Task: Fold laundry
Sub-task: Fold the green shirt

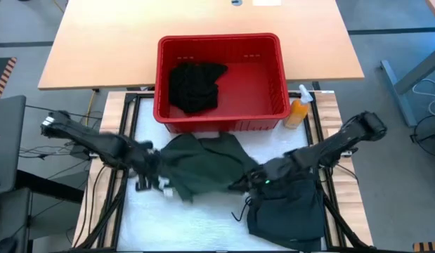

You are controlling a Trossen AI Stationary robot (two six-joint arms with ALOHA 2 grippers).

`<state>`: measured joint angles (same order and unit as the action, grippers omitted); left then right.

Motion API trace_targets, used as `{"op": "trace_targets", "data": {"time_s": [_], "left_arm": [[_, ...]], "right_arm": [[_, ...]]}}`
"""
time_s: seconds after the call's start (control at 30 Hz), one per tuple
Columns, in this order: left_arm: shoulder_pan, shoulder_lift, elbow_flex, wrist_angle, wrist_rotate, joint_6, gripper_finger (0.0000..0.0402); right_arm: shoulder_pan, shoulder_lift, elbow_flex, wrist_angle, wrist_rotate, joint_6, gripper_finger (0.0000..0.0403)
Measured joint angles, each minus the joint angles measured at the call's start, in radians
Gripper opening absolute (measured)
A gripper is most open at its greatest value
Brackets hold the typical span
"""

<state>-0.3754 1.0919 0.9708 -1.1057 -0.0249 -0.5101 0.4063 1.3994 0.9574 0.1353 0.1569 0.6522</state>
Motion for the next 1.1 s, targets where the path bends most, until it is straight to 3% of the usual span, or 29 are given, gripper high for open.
{"op": "trace_targets", "data": {"time_s": [0.13, 0.27, 0.33, 0.5, 0.7, 0.8, 0.97, 1.1], "left_arm": [[-0.068, 0.001, -0.179, 0.203, 0.002, -0.056, 0.0], [-0.137, 0.0, -0.262, 0.207, -0.088, -0.151, 0.0001], [-0.168, 0.001, -0.293, 0.204, -0.075, -0.187, 0.001], [-0.223, 0.0, -0.318, 0.207, 0.013, -0.213, 0.0072], [-0.242, 0.0, -0.265, 0.212, 0.021, -0.256, 0.016], [-0.242, 0.0, -0.21, 0.324, -0.048, -0.201, 0.018], [-0.241, 0.032, -0.198, 0.722, -0.223, 0.0, 0.0184], [-0.223, 0.127, -0.205, 0.812, -0.314, 0.135, 0.0184]], "right_arm": [[-0.002, 0.106, 0.0, 0.003, -0.011, 0.127, 0.0035], [-0.01, 0.198, 0.0, 0.044, -0.032, 0.211, 0.0035], [-0.015, 0.234, 0.001, 0.088, -0.059, 0.228, 0.0035], [-0.017, 0.277, 0.001, 0.149, -0.103, 0.249, 0.0035], [-0.016, 0.263, 0.001, 0.16, -0.105, 0.234, 0.0035], [-0.022, 0.255, 0.001, 0.168, -0.105, 0.225, 0.0035], [-0.038, 0.255, 0.001, 0.165, -0.128, 0.211, 0.0035], [-0.049, 0.255, 0.001, 0.167, -0.135, 0.212, 0.0035]]}}
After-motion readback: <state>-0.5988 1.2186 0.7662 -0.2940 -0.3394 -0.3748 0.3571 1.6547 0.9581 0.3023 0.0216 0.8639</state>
